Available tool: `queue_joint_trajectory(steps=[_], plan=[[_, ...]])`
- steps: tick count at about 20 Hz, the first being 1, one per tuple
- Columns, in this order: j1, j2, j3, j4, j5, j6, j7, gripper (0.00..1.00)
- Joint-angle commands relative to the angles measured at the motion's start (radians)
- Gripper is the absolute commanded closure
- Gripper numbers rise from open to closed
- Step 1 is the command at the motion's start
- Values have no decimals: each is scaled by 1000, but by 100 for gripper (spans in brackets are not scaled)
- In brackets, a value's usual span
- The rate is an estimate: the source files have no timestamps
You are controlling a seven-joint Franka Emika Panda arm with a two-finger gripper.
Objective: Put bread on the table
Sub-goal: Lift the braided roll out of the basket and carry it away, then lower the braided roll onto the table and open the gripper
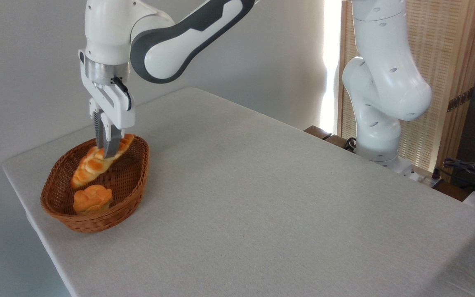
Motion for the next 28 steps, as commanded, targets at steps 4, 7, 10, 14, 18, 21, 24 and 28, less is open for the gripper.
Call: queue_joint_trajectory(steps=[4,7,10,14,18,21,24,28], plan=[[-8,-113,83,-8,-92,-150,37,78],[-16,-168,128,-16,-92,-394,214,76],[-20,-219,183,-30,-92,-537,337,74],[-33,-258,232,-72,-83,-661,464,67],[-48,-247,232,-126,-83,-649,468,63],[-77,-221,232,-178,-81,-600,465,48],[-77,-219,232,-209,-83,-557,443,31],[-79,-219,232,-211,-81,-560,390,2]])
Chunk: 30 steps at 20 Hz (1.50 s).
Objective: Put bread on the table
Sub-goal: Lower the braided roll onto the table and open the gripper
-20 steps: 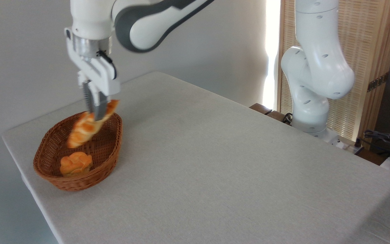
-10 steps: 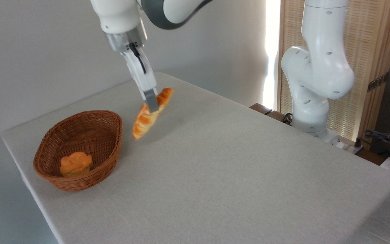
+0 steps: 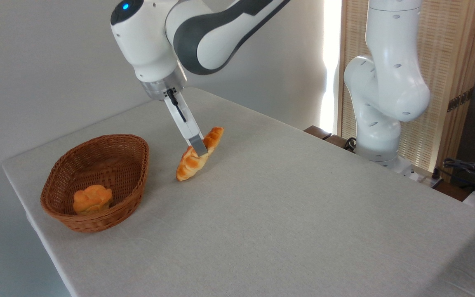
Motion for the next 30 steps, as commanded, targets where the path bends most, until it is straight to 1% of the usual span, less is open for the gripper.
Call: queue_joint_trajectory(steps=[1,8,30], plan=[[-13,-15,16,-10,-13,12,-54,0],[-11,-13,14,-10,-13,-8,-53,0],[-5,-16,8,-3,-9,-12,-55,0]])
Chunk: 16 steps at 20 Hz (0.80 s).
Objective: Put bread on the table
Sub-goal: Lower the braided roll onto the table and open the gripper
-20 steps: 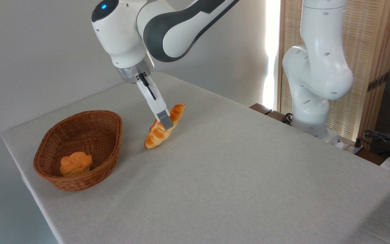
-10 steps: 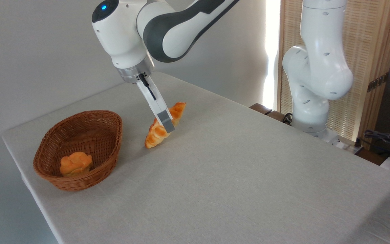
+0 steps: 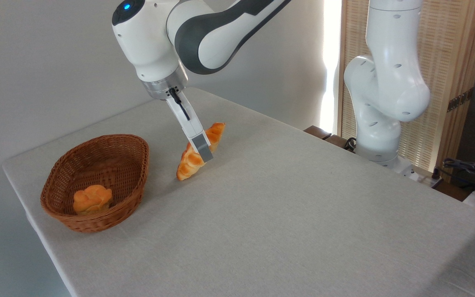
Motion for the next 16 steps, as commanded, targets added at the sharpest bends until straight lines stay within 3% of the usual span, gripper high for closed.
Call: queue_joint_trajectory(steps=[1,16], plan=[[-3,-7,8,1,-8,-8,-12,0],[3,-9,10,67,-24,11,-52,0]])
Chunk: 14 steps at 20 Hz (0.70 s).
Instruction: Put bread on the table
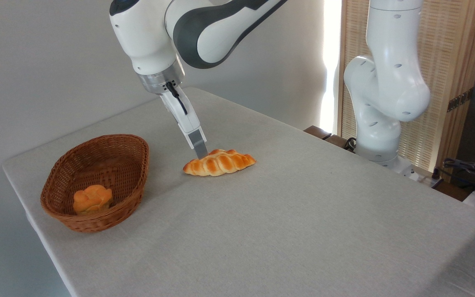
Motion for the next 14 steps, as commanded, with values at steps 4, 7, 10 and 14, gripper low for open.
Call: queue_joint_trajectory(steps=[4,7,10,14], plan=[[26,-2,18,158,-11,-4,-18,0],[96,-4,16,228,-4,-12,-13,0],[156,-4,16,282,15,-29,-13,0],[179,3,16,339,116,-104,-13,0]])
